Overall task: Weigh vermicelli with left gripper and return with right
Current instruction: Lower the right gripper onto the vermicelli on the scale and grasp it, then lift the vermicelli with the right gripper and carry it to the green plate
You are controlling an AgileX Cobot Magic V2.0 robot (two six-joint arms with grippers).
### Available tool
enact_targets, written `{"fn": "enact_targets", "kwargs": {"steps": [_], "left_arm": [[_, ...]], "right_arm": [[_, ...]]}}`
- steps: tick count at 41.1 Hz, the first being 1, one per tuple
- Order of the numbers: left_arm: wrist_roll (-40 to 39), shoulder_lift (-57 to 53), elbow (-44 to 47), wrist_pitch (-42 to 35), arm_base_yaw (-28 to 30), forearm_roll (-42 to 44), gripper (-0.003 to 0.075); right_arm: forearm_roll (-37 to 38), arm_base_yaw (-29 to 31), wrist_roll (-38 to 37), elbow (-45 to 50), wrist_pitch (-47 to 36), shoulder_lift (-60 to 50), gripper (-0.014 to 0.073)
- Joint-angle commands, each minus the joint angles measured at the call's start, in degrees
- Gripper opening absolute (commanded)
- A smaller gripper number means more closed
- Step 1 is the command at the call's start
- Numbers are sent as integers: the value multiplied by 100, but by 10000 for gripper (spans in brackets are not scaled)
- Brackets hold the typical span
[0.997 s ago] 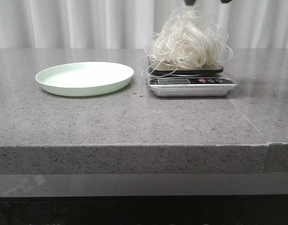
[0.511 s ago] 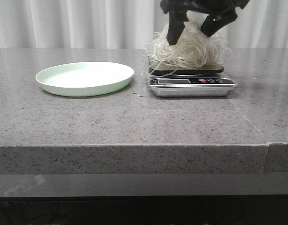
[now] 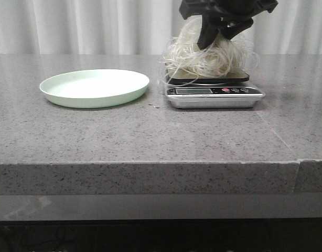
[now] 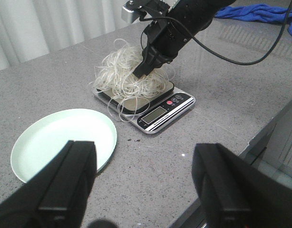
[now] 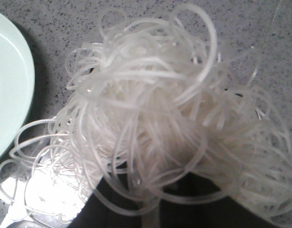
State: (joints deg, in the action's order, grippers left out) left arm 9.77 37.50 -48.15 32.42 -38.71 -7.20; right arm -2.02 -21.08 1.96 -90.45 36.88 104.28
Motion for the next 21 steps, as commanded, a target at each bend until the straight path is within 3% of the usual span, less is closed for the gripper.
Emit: {"fn": "enact_targets", "kwargs": {"steps": [1, 12, 21], "left_arm": [[-10, -2, -146, -440, 1, -65, 492], [-10, -2, -146, -440, 1, -65, 492], [-10, -2, -146, -440, 1, -65, 492]], "right_arm": [[24, 23, 67, -198, -260, -302, 159], [24, -76, 67, -336, -291, -801, 159], [24, -392, 131, -1198, -47, -1003, 159]]}}
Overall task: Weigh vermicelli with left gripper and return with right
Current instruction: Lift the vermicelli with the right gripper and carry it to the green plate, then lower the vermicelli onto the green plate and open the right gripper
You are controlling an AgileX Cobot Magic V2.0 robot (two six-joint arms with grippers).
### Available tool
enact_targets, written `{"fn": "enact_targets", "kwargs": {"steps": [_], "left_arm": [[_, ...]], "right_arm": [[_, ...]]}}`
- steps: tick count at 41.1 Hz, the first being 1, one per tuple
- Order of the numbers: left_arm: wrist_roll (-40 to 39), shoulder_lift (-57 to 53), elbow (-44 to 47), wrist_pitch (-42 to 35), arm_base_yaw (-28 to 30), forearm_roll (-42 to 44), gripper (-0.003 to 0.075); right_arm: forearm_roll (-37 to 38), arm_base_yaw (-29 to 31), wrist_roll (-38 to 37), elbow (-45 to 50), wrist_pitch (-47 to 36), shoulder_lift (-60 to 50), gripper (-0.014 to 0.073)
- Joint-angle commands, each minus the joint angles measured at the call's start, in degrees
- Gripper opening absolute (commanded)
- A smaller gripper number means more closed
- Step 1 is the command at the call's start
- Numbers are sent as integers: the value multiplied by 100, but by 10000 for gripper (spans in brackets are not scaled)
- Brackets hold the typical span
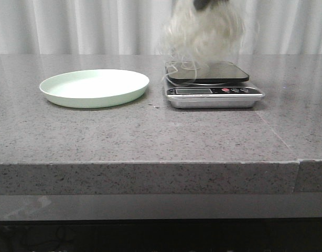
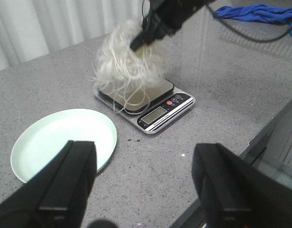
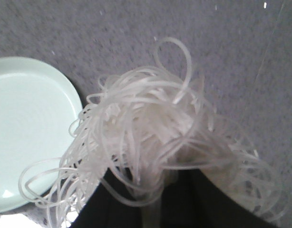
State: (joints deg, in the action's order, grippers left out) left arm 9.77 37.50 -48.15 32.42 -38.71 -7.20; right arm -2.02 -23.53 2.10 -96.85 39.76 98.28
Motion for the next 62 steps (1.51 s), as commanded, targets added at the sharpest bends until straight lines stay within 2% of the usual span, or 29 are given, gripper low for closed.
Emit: {"fn": "enact_targets", "kwargs": {"steps": [1, 8, 22, 39, 43, 47, 50, 62], "left_arm": [[-10, -2, -146, -440, 1, -65, 492], [-10, -2, -146, -430, 1, -65, 492], [-10, -2, -146, -440, 1, -65, 492], [-10, -2, -146, -440, 1, -65, 492], [-10, -2, -146, -440, 1, -65, 492], [-10, -2, -146, -440, 1, -65, 492], [-10, -2, -146, -440, 1, -65, 492], [-10, -2, -146, -429, 1, -65, 492]], "right_arm": [[24, -192, 139, -645, -314, -403, 159], [24, -650, 137, -1065, -426, -342, 159], [24, -1622, 137, -1098, -1111, 316, 159], [336, -1660, 137, -1103, -1024, 1248, 165], [336, -1660, 137, -1103, -958, 1290, 235], [336, -1660, 137, -1103, -938, 1290, 375], [330, -1660, 132, -1103, -897, 1257, 428], [202, -1564, -75, -1096, -249, 536, 438]]}}
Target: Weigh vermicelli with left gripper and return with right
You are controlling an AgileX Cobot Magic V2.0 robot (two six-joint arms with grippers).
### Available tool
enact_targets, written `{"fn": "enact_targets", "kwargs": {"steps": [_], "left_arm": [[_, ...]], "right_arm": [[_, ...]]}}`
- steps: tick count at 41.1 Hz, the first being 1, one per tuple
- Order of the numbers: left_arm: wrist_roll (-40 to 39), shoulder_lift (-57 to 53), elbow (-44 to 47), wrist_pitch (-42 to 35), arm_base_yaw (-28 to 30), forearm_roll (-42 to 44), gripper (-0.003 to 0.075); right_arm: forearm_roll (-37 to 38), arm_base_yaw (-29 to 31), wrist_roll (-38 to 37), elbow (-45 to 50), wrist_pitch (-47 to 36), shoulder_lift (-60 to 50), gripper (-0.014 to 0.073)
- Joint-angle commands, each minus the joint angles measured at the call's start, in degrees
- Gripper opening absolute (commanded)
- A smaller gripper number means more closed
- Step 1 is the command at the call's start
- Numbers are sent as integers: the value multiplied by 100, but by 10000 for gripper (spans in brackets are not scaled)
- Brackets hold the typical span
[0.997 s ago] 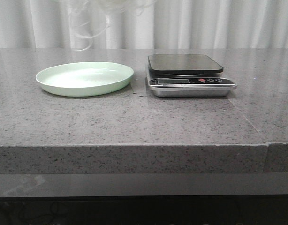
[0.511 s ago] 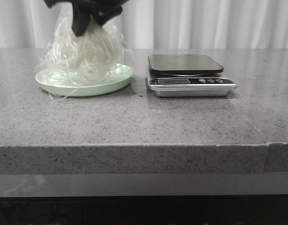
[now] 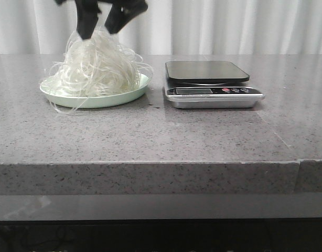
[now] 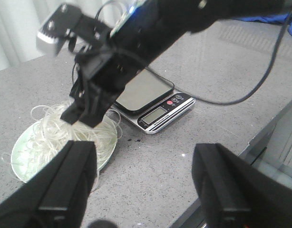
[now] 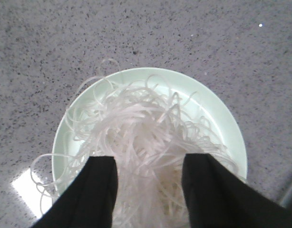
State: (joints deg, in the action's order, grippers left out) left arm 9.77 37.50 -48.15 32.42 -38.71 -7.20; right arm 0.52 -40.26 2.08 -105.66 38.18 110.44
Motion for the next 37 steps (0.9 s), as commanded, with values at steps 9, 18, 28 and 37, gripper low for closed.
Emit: {"fn": "enact_targets", "kwargs": {"steps": [9, 18, 28, 37], "left_arm": [[-10, -2, -146, -397, 1, -65, 492], [-10, -2, -146, -397, 1, -65, 492], [-10, -2, -146, -397, 1, -65, 492], [-10, -2, -146, -386, 1, -76, 492]], "right_arm": [[-52, 384, -121, 495, -76, -1735, 438], [-106, 872, -121, 2003, -427, -3087, 438], [-202, 1415, -128, 3493, -413, -4592, 438], [-249, 1554, -128, 4592, -176, -5837, 438]]}}
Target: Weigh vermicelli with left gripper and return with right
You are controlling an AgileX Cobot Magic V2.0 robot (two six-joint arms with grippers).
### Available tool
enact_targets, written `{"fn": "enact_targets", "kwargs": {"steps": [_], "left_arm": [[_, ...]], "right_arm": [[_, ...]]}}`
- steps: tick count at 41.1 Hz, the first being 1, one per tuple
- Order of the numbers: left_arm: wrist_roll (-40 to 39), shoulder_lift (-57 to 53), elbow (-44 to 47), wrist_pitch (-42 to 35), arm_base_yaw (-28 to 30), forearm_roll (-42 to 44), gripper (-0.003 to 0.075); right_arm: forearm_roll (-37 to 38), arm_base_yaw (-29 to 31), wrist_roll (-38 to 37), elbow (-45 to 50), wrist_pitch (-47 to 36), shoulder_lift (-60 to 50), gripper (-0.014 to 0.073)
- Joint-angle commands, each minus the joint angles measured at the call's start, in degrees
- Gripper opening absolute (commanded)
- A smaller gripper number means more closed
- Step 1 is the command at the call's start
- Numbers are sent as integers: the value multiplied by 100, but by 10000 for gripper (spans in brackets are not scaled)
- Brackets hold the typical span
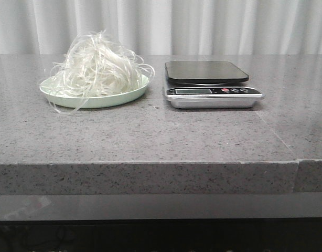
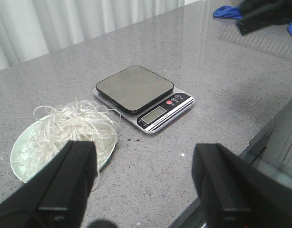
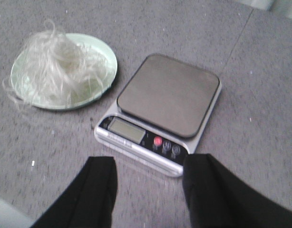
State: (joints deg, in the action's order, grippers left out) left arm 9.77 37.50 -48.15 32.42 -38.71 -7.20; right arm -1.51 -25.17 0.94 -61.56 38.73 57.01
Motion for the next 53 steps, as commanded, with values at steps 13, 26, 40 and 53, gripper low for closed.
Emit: {"fn": "enact_targets", "kwargs": {"steps": [13, 26, 40, 53], "left_arm": [[-10, -2, -146, -386, 1, -76, 489], [-10, -2, -146, -386, 1, -76, 269], [-10, -2, -146, -386, 1, -76, 145], [-10, -2, -146, -386, 1, -76, 145]], "right_arm": [[-35, 45, -9, 853, 578, -1750, 437], [108, 39, -9, 853, 766, -1978, 174], [108, 39, -9, 853, 779, -1978, 163], [108, 39, -9, 853, 779, -1978, 163]]}}
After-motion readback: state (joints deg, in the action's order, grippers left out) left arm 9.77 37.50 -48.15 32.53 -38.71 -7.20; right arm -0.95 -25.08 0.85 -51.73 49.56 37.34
